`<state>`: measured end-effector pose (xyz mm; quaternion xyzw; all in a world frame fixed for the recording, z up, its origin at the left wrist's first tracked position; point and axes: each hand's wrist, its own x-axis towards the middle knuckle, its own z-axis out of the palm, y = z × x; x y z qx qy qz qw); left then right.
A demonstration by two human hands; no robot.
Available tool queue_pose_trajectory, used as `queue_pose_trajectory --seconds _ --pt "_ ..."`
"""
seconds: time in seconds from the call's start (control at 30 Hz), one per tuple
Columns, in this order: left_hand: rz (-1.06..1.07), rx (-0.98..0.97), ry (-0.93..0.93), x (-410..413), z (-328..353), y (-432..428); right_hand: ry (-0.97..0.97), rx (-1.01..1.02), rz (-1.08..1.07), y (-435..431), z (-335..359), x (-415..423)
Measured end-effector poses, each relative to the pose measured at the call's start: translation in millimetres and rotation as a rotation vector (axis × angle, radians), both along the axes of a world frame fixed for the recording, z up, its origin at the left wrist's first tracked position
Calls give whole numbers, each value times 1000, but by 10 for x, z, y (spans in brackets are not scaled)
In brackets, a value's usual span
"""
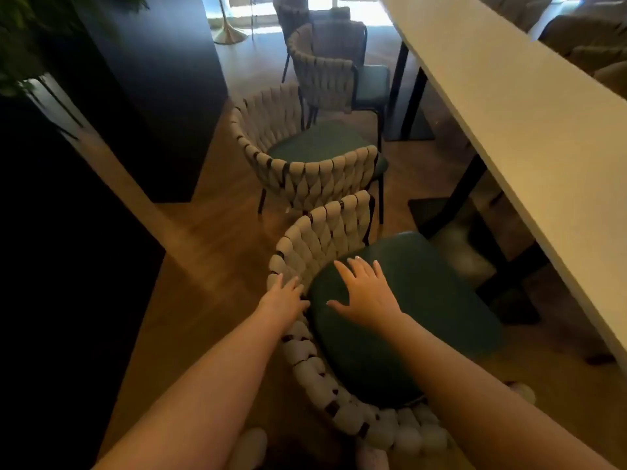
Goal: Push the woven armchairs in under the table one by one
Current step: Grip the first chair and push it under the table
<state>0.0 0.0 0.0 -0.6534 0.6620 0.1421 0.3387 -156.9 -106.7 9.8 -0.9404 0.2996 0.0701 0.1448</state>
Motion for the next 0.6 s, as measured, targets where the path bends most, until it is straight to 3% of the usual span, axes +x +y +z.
queue_pose_trajectory --seconds 0.2,0.43,0.6 --pt "-194 89 -4 501 -342 32 40 210 -281 382 -417 249" --pt "-424 9 66 728 -588 27 -2 365 -677 1006 -939 323" --pt "-525 7 141 792 -730 -123 86 557 -646 1422 -1061 181"
